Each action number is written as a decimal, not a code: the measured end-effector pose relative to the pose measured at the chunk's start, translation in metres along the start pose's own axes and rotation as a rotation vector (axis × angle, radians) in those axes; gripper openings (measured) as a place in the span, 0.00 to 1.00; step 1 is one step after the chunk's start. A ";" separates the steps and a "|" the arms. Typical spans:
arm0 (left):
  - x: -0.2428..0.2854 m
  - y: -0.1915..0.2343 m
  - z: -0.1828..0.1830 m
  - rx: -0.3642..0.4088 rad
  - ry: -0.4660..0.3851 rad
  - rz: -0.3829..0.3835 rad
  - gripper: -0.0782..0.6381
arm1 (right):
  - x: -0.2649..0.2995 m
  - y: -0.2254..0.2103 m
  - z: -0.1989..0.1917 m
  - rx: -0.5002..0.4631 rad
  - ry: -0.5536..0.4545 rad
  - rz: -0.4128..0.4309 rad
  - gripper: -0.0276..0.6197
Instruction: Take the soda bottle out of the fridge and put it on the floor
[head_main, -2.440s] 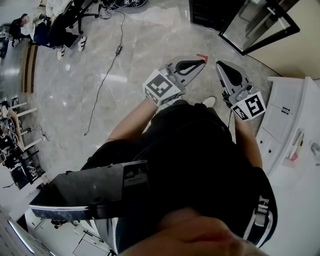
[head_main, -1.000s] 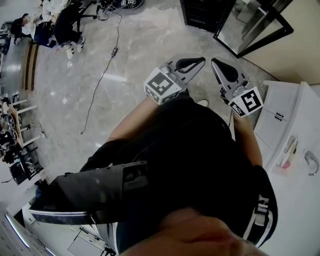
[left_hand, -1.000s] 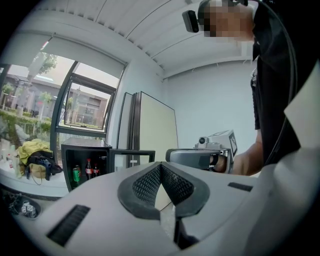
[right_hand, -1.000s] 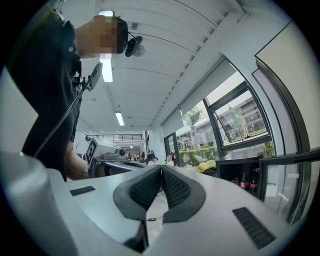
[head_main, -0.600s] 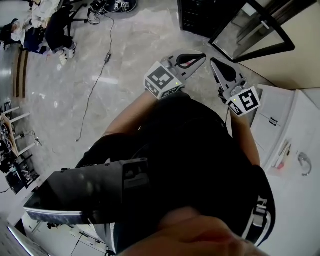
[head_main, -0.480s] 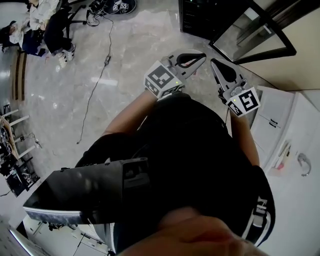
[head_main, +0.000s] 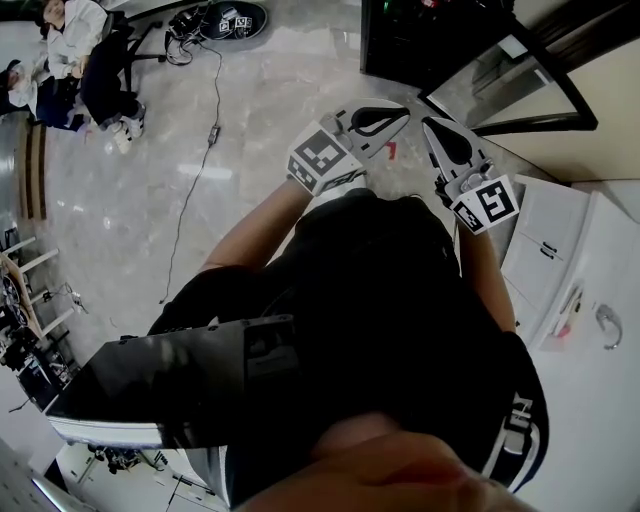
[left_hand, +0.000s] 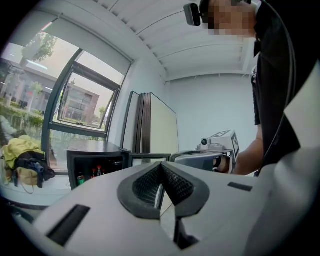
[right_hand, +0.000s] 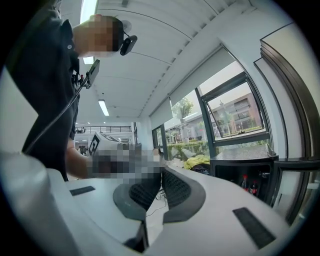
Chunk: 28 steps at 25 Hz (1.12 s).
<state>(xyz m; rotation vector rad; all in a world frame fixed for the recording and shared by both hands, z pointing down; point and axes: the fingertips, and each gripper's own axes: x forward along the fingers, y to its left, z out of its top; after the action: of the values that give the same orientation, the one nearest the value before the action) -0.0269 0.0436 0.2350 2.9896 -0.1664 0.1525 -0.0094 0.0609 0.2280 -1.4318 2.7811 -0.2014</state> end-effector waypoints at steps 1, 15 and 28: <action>0.001 0.004 0.000 -0.002 -0.002 0.001 0.11 | 0.003 -0.003 -0.001 0.001 0.005 0.000 0.06; 0.053 0.057 -0.007 -0.008 0.047 0.078 0.11 | 0.026 -0.082 -0.010 0.040 -0.006 0.060 0.06; 0.156 0.137 -0.008 -0.056 0.102 0.252 0.11 | 0.048 -0.218 -0.026 0.060 0.040 0.150 0.07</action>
<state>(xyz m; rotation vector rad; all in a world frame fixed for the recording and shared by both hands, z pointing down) 0.1109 -0.1058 0.2784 2.8864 -0.5257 0.3209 0.1371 -0.1007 0.2815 -1.2142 2.8714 -0.3114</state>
